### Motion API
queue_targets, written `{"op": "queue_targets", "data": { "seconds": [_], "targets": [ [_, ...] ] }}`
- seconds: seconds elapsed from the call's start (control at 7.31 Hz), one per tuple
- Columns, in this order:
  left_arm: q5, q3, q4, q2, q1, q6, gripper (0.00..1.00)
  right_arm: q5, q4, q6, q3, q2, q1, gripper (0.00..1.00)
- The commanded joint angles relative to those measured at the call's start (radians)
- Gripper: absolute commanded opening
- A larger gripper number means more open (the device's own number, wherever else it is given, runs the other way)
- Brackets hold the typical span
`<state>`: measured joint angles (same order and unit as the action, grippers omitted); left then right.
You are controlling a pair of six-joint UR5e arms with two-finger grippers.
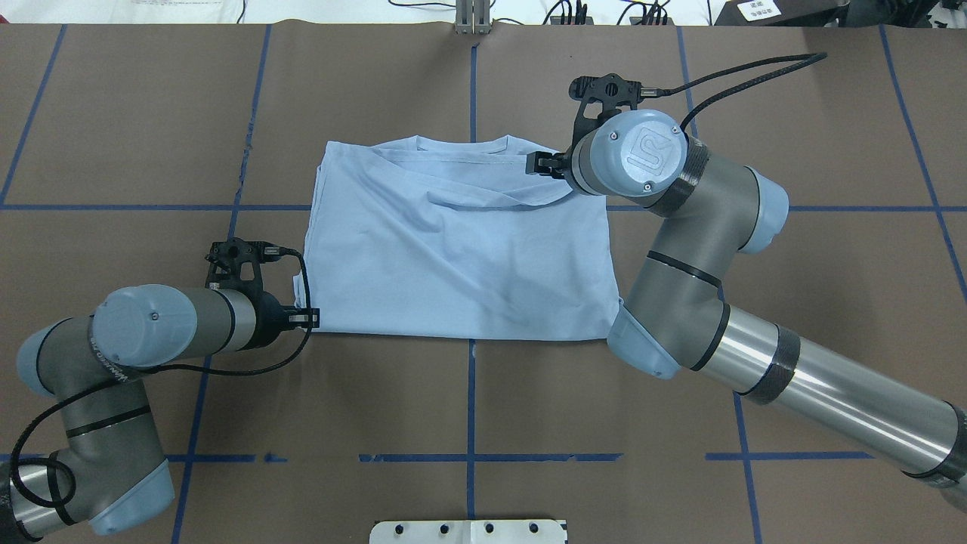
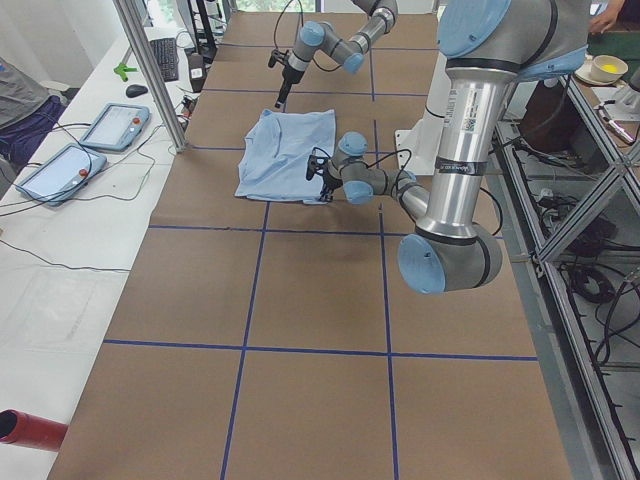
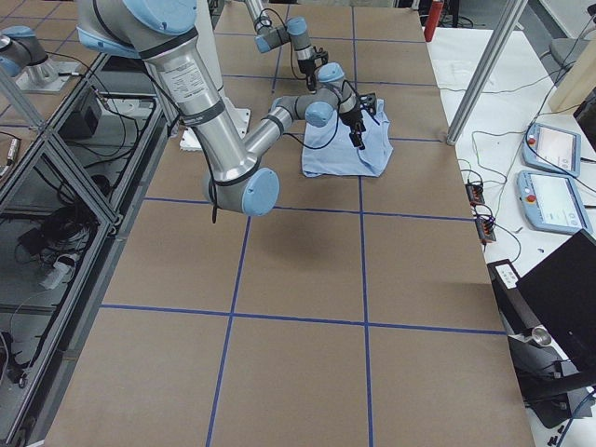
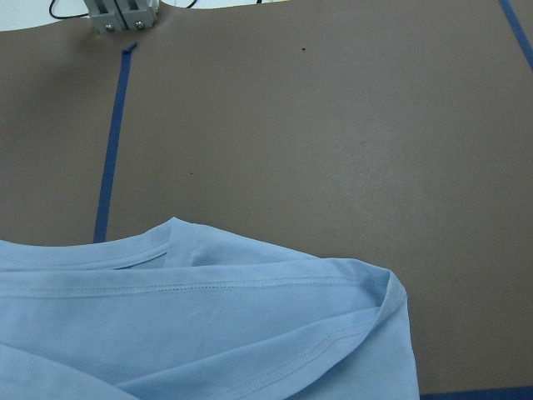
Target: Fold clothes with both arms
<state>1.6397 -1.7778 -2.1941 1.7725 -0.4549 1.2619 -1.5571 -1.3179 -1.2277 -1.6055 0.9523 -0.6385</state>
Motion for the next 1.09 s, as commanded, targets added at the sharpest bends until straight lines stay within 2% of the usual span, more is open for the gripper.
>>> {"op": "queue_targets", "data": {
  "seconds": [0.0, 0.14, 0.27, 0.55, 0.68, 0.82, 0.96],
  "targets": [
    [-0.006, -0.021, 0.001, -0.019, -0.01, -0.012, 0.0, 0.002, 0.0, -0.006, -0.002, 0.0, 0.006, 0.99],
    [0.0, -0.029, 0.001, -0.057, -0.019, -0.019, 0.0, 0.002, 0.0, -0.006, -0.002, 0.0, 0.006, 0.99],
    [-0.004, -0.022, 0.001, -0.064, -0.075, -0.15, 0.0, 0.002, 0.0, -0.006, -0.001, 0.002, 0.006, 0.99],
    [0.002, 0.065, -0.003, -0.055, -0.261, -0.367, 0.0, 0.003, 0.0, -0.006, -0.005, 0.005, 0.006, 0.99],
    [0.005, 0.143, -0.001, -0.013, -0.348, -0.451, 0.0, 0.0, 0.0, 0.005, -0.014, 0.006, 0.008, 0.99],
    [0.005, 0.301, -0.001, 0.133, -0.419, -0.528, 0.0, 0.003, 0.0, 0.001, -0.025, 0.005, 0.013, 0.99],
    [0.003, 0.501, -0.018, 0.275, -0.454, -0.556, 0.0, 0.003, 0.0, -0.001, -0.028, 0.003, 0.019, 0.99]
  ]
}}
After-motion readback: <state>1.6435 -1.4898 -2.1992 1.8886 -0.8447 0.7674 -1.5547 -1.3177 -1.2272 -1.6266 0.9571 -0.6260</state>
